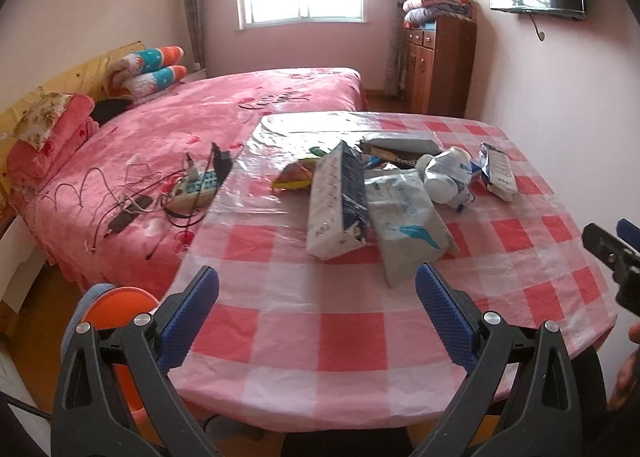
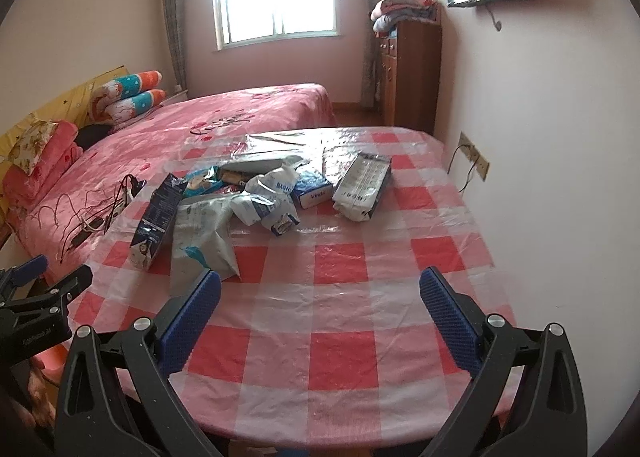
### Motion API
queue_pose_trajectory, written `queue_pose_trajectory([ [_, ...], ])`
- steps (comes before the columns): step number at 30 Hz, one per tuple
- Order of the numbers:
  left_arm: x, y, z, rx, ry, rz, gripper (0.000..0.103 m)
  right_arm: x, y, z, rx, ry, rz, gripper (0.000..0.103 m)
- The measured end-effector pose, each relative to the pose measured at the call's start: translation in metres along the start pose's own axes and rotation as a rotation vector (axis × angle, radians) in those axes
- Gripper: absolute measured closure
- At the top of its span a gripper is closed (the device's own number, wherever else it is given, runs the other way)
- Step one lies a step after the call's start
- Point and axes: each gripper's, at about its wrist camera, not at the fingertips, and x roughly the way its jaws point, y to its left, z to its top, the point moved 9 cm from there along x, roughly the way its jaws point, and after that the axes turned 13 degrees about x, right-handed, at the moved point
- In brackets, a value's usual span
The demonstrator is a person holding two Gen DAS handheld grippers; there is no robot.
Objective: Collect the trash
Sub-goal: 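Move both tools back from the pile and hover over the table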
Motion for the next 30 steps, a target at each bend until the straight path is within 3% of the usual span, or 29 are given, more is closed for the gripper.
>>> queue_pose_trajectory([
  [13, -0.009, 0.026, -0.002, -0.043, 0.005, 0.051, 0.004, -0.032, 0.028, 0.01, -0.08, -0.075, 0.022, 0.004],
  [30, 0.015, 0.036, -0.008, -0.067, 0.068, 0.076, 0.004, 0.006, 0.069, -0.007, -0.126, 0.073, 0.22, 0.004],
])
